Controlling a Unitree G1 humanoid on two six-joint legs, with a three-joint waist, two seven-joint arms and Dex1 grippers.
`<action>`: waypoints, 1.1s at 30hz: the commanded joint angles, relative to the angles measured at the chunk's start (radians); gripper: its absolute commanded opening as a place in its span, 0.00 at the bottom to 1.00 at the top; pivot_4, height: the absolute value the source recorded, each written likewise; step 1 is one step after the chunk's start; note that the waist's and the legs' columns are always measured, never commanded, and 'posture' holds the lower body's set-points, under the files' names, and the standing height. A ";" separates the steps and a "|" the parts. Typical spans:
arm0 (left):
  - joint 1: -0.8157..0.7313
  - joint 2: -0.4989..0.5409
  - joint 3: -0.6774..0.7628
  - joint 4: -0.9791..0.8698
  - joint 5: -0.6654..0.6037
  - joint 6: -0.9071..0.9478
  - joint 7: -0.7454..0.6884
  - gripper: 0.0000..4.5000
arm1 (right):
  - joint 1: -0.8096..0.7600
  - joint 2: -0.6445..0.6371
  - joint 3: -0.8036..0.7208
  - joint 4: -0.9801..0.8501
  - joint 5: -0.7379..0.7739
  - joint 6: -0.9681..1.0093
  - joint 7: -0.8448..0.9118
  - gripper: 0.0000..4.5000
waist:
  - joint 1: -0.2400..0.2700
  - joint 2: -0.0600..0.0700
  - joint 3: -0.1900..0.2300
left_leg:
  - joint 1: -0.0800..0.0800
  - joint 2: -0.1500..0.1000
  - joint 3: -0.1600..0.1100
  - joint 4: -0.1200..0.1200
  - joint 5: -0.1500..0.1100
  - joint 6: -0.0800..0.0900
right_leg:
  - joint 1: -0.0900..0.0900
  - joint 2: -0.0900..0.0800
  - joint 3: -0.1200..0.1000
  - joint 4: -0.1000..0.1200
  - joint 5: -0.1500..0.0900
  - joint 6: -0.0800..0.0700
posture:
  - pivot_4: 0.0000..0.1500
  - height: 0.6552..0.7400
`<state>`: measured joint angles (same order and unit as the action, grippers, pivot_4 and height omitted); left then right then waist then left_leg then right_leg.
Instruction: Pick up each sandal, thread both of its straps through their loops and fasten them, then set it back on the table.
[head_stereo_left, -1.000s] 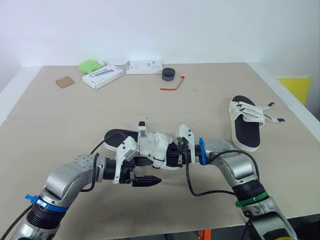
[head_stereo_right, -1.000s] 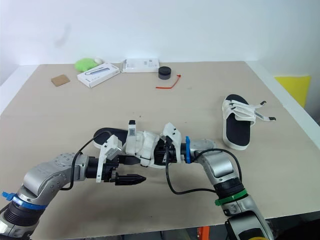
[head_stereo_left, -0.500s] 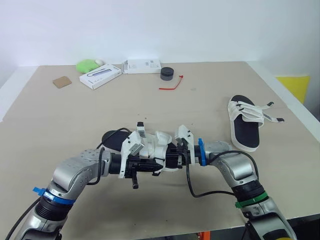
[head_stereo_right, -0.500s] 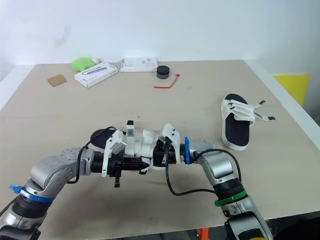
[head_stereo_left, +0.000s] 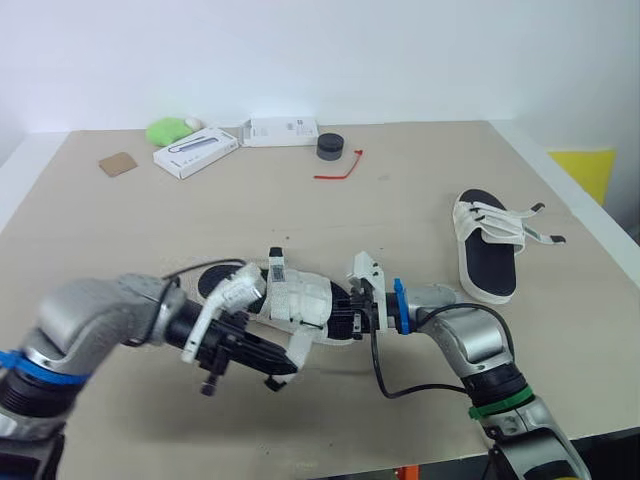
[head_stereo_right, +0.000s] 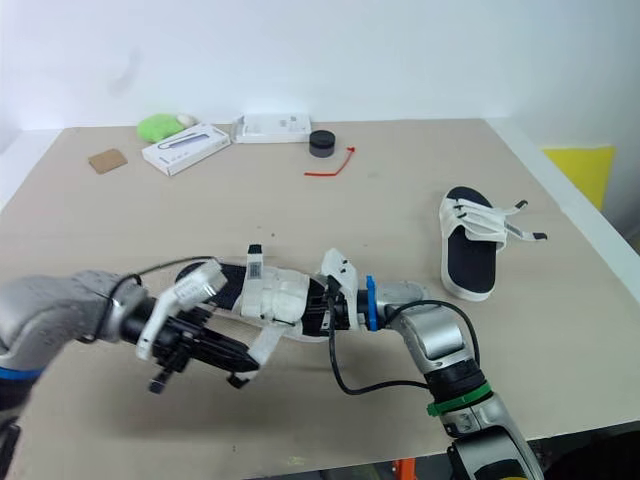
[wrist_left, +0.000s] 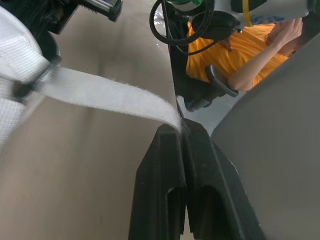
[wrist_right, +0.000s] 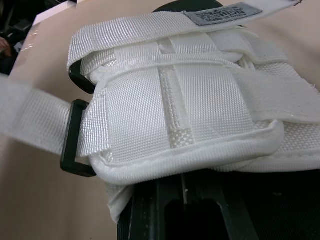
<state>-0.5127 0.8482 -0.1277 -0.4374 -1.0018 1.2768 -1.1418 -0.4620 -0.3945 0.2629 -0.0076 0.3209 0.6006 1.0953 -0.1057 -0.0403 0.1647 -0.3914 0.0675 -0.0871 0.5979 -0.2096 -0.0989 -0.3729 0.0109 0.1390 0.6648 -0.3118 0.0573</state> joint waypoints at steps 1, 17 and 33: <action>-0.059 -0.068 0.065 0.024 -0.152 0.062 0.022 0.02 | 0.056 -0.002 0.079 0.120 -0.048 0.049 -0.023 0.00 | -0.001 0.000 0.000 | 0.000 0.000 0.000 0.000 -0.001 0.000 | 0.000 0.000 0.000 0.000 -0.001 0.000 | 1.00 1.00; -0.292 -0.572 0.276 0.791 0.027 0.232 0.748 0.02 | 0.046 0.001 0.075 0.144 -0.055 0.024 -0.025 0.00 | 0.005 0.000 -0.004 | 0.000 0.000 -0.004 0.004 0.004 -0.003 | 0.003 0.001 -0.002 0.001 0.007 0.003 | 1.00 1.00; -0.379 -0.653 0.383 0.929 0.199 0.139 0.918 0.45 | 0.042 0.005 0.069 0.156 -0.053 0.015 -0.039 0.00 | 0.004 0.003 -0.017 | 0.004 -0.004 -0.007 0.003 0.008 -0.009 | 0.007 -0.001 -0.001 0.000 0.009 0.006 | 1.00 1.00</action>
<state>-0.8998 0.1936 0.2580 0.4799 -0.8573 1.4152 -0.2622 -0.4773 -0.3844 0.2644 0.0623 0.3111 0.5749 1.0689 -0.1018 -0.0368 0.1480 -0.3872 0.0630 -0.0945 0.6005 -0.2012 -0.1078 -0.3658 0.0102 0.1375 0.6645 -0.3029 0.0633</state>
